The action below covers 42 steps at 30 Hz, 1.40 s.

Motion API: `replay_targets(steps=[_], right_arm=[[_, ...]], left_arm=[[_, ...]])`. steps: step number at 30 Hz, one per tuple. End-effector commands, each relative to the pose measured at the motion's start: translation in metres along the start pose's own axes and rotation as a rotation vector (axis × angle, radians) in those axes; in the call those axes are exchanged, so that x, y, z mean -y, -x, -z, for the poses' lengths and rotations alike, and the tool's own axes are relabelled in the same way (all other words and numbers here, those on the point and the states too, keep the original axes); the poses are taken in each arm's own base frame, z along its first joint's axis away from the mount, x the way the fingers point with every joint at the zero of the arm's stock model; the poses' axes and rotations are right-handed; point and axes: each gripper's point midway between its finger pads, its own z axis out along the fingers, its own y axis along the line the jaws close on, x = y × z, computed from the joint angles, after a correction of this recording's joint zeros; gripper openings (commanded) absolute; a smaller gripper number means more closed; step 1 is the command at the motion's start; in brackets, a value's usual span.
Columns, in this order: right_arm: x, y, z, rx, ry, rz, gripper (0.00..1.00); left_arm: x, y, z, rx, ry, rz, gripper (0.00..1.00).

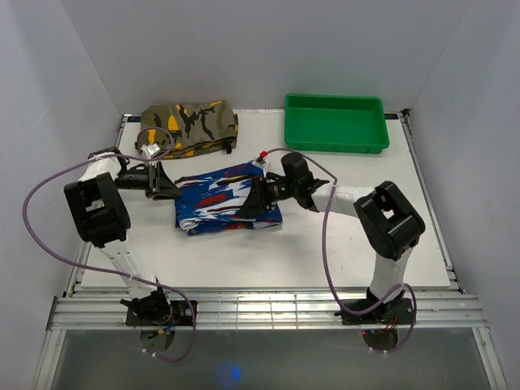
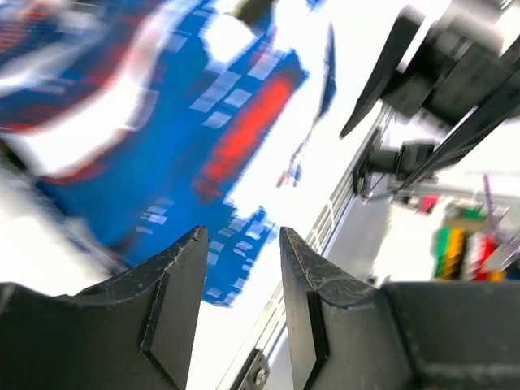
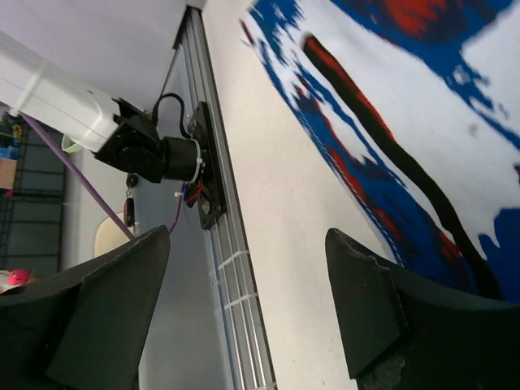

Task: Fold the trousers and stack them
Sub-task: Fold the trousers, then neatly place the folded trousers to the corner

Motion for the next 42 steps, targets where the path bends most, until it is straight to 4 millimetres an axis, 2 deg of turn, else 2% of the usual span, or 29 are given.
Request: replay_targets(steps=[1,3,5,8,11,14,15,18,20,21,22,23,26,27,29,30,31,33,34,36,38,39,40,41,42], right_arm=[[-0.038,0.04,0.016,0.088,0.015,0.164,0.83],[-0.037,0.043,0.017,0.091,0.014,0.168,0.83],[-0.027,0.039,0.014,0.078,0.009,0.144,0.82],[-0.004,0.032,0.006,0.057,-0.003,0.097,0.8],[0.021,0.019,-0.004,0.021,-0.007,0.022,0.79],[0.046,0.004,-0.011,0.005,-0.026,-0.047,0.79],[0.059,-0.007,-0.013,-0.008,-0.042,-0.086,0.78],[0.075,-0.021,-0.017,-0.022,-0.066,-0.149,0.77],[0.079,-0.024,-0.017,-0.024,-0.074,-0.16,0.76],[0.075,-0.02,-0.016,-0.018,-0.07,-0.148,0.76],[0.067,-0.013,-0.014,-0.005,-0.07,-0.121,0.75],[0.066,-0.011,-0.015,-0.002,-0.068,-0.115,0.75],[0.038,0.012,-0.003,0.03,-0.073,-0.014,0.75],[0.016,0.027,0.007,0.064,-0.066,0.078,0.75],[0.007,0.036,0.02,0.099,-0.131,0.122,0.79],[-0.01,0.049,0.034,0.141,-0.151,0.178,0.81],[-0.006,0.051,0.043,0.153,-0.217,0.196,0.83],[-0.011,0.059,0.064,0.199,-0.283,0.23,0.93],[-0.005,0.06,0.072,0.215,-0.328,0.242,0.96],[-0.002,0.056,0.084,0.22,-0.362,0.264,0.98],[-0.003,0.057,0.086,0.192,-0.383,0.365,0.97],[-0.019,0.067,0.077,0.186,-0.379,0.451,0.96],[-0.016,0.073,0.075,0.173,-0.453,0.508,0.96],[-0.019,0.079,0.069,0.126,-0.492,0.664,0.96],[-0.022,0.064,0.046,0.036,-0.508,0.734,0.96]], left_arm=[[0.056,-0.021,0.001,-0.021,-0.096,-0.142,0.52],[0.066,-0.032,-0.007,-0.039,-0.125,-0.146,0.52],[0.073,-0.048,-0.023,-0.079,-0.169,-0.126,0.52],[0.064,-0.068,-0.04,-0.123,-0.197,-0.047,0.51],[0.031,-0.089,-0.052,-0.188,-0.167,0.058,0.46],[-0.003,-0.098,-0.054,-0.215,-0.108,0.137,0.45],[-0.018,-0.095,-0.055,-0.195,-0.081,0.13,0.44],[-0.065,-0.091,-0.047,-0.18,0.048,0.192,0.41],[-0.087,-0.087,-0.039,-0.164,0.118,0.231,0.41],[-0.093,-0.079,-0.036,-0.143,0.139,0.211,0.41],[-0.093,-0.071,-0.032,-0.121,0.148,0.19,0.42],[-0.093,-0.071,-0.032,-0.121,0.148,0.186,0.42],[-0.063,-0.053,-0.021,-0.064,0.11,0.081,0.46],[-0.043,-0.04,-0.008,-0.013,0.119,-0.023,0.5],[-0.027,-0.033,0.004,0.045,0.15,-0.083,0.56],[-0.021,-0.027,0.011,0.083,0.17,-0.099,0.59],[-0.011,-0.022,0.024,0.125,0.217,-0.135,0.64],[-0.007,-0.024,0.03,0.154,0.262,-0.101,0.71],[0.0,-0.024,0.034,0.169,0.284,-0.11,0.87],[-0.006,-0.033,0.035,0.173,0.338,-0.069,0.88],[-0.005,-0.042,0.037,0.192,0.372,-0.04,0.88],[-0.004,-0.038,0.039,0.219,0.384,-0.046,0.89],[-0.003,-0.038,0.042,0.241,0.384,-0.032,0.89],[0.006,-0.036,0.043,0.269,0.356,-0.018,0.91],[0.008,-0.036,0.043,0.287,0.341,-0.003,0.91]])
